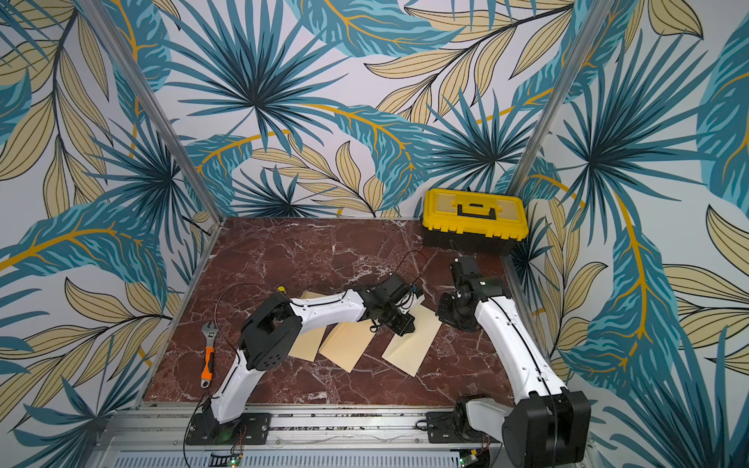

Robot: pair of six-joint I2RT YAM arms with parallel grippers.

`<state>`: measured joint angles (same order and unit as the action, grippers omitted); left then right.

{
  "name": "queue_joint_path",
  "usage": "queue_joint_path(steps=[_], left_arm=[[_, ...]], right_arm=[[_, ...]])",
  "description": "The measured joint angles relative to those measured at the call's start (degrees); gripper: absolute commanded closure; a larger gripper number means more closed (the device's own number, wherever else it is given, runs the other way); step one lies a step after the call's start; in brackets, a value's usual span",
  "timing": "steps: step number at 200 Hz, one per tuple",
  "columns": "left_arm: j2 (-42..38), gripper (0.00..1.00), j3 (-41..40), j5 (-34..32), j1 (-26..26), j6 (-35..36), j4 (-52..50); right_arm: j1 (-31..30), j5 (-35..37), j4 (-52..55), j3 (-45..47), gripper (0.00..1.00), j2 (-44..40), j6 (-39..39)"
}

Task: Seal the envelope with a glue stick
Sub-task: Seal the envelope at the center of the board.

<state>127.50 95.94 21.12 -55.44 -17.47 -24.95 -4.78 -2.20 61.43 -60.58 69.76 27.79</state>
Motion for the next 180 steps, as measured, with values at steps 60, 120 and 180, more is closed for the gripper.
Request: queue_joint_path(steps=[60, 120, 180], left_arm=[[4.3, 0.85, 2.6, 2.4, 0.0, -0.9, 0.0], [3.3, 0.84, 1.9, 0.9, 0.2, -0.9, -0.5], [-0.1, 0.83, 5.3, -0.3, 1.1, -0.8, -3.5]], right_arm=[[0.3, 0.0, 0.2, 0.0, 1.00, 0.0, 0.0], [0.3, 0.0, 0.2, 0.0, 1.00, 0.0, -0.2], [0.3, 0.0, 0.3, -0.3, 1.00, 0.0, -0.2]])
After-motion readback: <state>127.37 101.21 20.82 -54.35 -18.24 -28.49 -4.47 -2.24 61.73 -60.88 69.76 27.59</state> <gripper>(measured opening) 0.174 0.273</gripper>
